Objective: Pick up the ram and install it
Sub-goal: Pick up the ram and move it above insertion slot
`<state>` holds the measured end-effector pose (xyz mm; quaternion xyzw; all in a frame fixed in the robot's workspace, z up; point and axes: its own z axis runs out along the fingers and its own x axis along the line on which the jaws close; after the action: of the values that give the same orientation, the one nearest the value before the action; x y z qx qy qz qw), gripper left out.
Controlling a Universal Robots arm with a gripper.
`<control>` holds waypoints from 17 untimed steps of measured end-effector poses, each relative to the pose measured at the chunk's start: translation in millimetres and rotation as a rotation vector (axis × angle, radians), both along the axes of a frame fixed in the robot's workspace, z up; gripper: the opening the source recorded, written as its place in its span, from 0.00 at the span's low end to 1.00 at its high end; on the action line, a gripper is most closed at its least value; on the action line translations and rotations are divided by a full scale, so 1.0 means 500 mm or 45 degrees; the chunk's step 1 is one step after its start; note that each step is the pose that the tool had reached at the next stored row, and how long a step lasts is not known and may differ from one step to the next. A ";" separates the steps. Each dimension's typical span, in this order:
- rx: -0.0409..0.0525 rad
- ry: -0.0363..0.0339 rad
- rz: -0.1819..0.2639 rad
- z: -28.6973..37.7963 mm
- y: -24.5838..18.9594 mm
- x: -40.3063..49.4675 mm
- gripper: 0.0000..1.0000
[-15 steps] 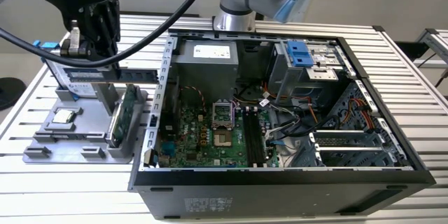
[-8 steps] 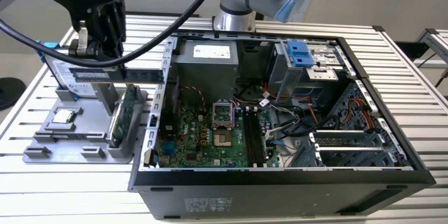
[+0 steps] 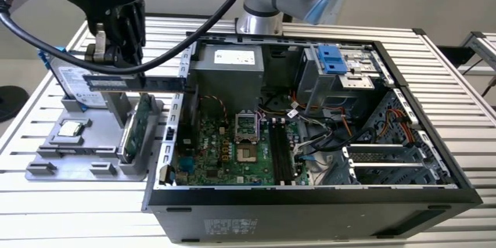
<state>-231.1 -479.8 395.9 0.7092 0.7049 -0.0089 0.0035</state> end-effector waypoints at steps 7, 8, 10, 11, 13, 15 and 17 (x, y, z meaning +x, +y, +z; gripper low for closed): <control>0.000 0.0000 0.000 0.000 0.0004 0.011 0.00; 0.000 0.0000 0.000 0.000 0.0005 0.013 0.00; 0.000 0.0001 0.000 0.000 0.0004 0.018 0.00; 0.000 0.0001 0.000 0.000 0.0004 0.020 0.00; 0.000 0.0003 0.000 0.000 0.0005 0.026 0.00; 0.000 0.0003 0.000 -0.001 0.0004 0.032 0.00; 0.000 0.0004 0.000 -0.001 0.0004 0.037 0.00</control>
<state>-212.8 -479.6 395.6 0.7092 0.7049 -0.0090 0.0034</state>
